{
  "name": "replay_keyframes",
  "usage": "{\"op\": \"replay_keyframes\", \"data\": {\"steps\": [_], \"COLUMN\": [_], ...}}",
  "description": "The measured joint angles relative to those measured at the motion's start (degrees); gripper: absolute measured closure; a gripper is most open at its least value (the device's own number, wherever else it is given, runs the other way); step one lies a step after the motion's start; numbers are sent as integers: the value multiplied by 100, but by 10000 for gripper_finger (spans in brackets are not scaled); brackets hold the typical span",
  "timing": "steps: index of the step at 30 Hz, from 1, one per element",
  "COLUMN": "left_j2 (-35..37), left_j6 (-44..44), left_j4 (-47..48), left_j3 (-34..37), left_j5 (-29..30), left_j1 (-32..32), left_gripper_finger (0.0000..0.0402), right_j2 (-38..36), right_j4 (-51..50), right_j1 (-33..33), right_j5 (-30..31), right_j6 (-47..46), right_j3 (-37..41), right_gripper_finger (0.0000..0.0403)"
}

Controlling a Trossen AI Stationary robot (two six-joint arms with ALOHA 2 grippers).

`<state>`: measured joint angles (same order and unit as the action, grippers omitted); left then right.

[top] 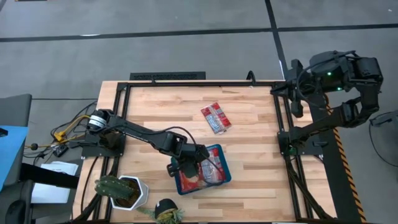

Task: Sort popcorn bags into baskets
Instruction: Put the popcorn bag into the blue bin

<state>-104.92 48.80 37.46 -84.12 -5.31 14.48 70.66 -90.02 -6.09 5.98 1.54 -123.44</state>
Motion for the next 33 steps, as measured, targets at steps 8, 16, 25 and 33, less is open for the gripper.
{"op": "replay_keyframes", "data": {"steps": [8, 16, 25, 33], "left_j2": [0, 165, 1096, 1241], "left_j6": [-543, -2312, -3601, -4573], "left_j4": [235, 1030, 1271, 982], "left_j3": [-143, -831, -838, -838], "left_j5": [587, 1364, 1356, 1299], "left_j1": [0, -472, -1433, -2223], "left_gripper_finger": [261, 254, 255, 255], "right_j2": [-33, -88, -172, 686], "right_j4": [42, 1793, 5697, 7719], "right_j1": [0, -211, -1378, -2345], "right_j5": [25, 989, 548, 474], "right_j6": [-6, 265, 401, -153], "right_j3": [79, 2056, 5933, 7634], "right_gripper_finger": [356, 356, 377, 392]}}
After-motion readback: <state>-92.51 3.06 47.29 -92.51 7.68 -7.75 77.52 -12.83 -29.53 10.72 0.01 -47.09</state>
